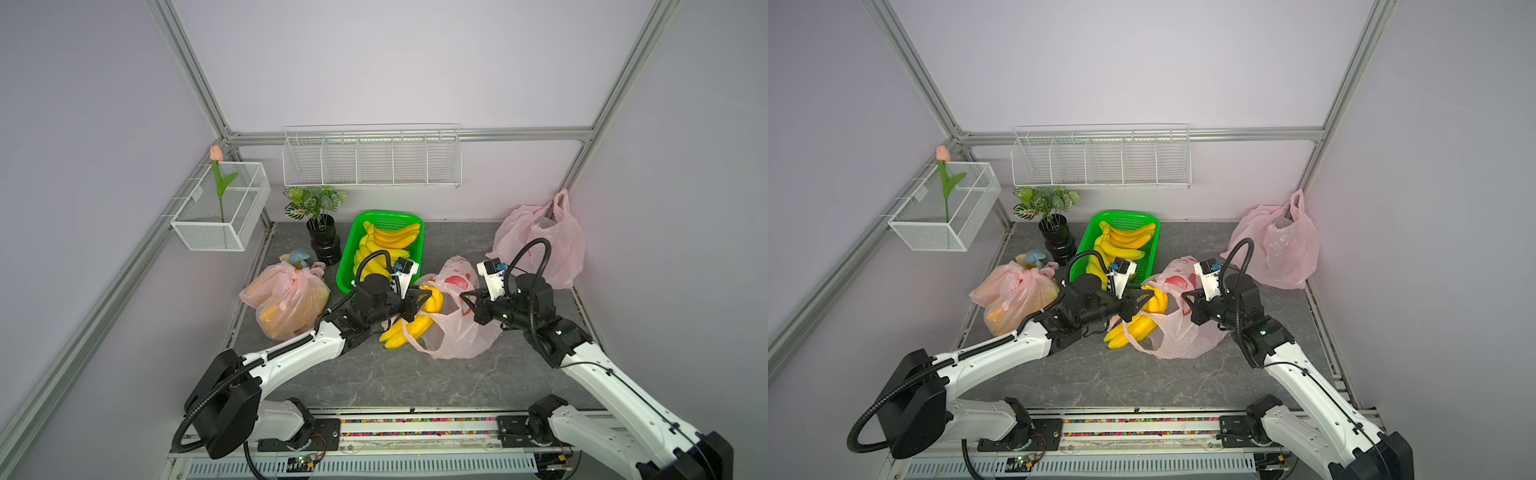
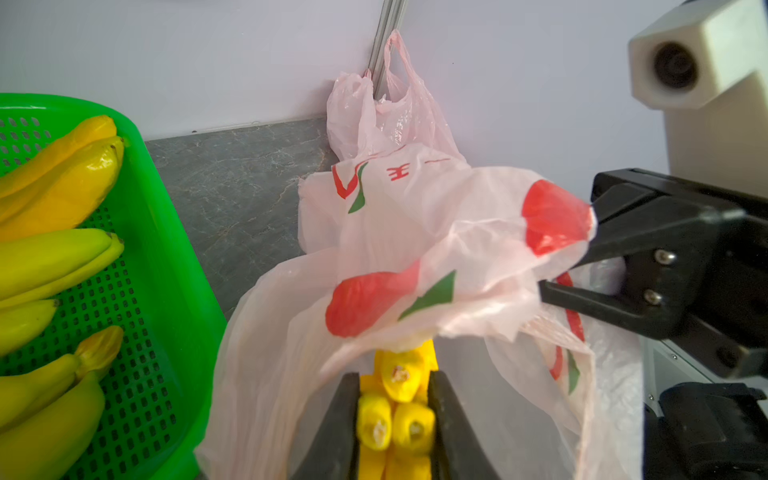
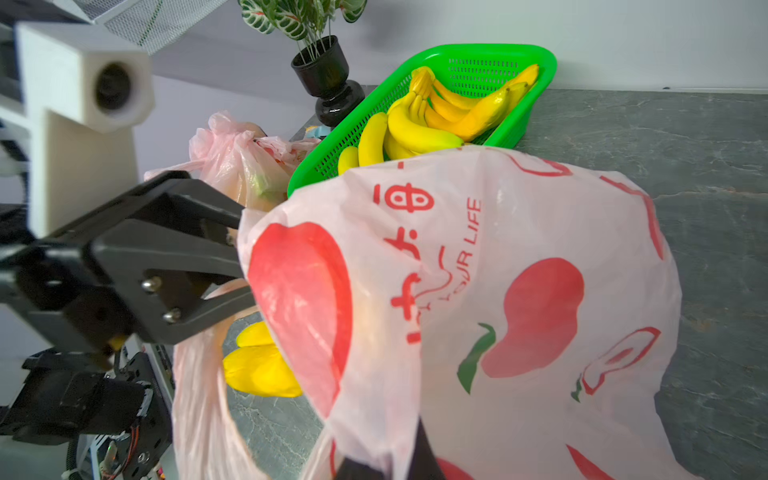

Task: Place the banana into a plastic bag & tie a knot
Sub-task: Place the banana into the plastic bag.

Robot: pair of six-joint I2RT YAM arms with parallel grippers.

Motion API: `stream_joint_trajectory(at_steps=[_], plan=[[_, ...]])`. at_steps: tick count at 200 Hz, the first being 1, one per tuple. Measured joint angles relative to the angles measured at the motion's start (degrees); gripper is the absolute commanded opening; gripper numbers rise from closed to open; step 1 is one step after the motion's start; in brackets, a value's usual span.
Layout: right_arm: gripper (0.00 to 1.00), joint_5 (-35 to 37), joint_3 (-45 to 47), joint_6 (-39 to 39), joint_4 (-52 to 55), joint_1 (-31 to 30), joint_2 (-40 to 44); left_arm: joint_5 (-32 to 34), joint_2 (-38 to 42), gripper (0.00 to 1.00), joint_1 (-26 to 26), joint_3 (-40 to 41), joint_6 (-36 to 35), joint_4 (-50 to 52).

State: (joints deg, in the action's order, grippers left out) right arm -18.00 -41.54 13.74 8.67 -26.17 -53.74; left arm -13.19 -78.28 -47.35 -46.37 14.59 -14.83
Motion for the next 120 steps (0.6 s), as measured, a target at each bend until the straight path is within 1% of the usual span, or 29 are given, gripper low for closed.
stream_joint_trajectory(at_steps=[31,84,120], plan=[[0.07,-1.8,0.7,0.0,-1.7,-0.2,-0.7,-0.3,-5.4,0.12,0.0,-0.4,1.9,-5.7],[0.06,-1.8,3.7,0.5,-2.6,0.4,-2.6,1.4,-16.4,0.11,0.0,-1.7,6.9,-22.0],[0.06,-2.6,6.6,1.8,-3.4,3.1,-3.8,2.4,-19.4,0.11,0.0,-2.4,9.5,-29.4]])
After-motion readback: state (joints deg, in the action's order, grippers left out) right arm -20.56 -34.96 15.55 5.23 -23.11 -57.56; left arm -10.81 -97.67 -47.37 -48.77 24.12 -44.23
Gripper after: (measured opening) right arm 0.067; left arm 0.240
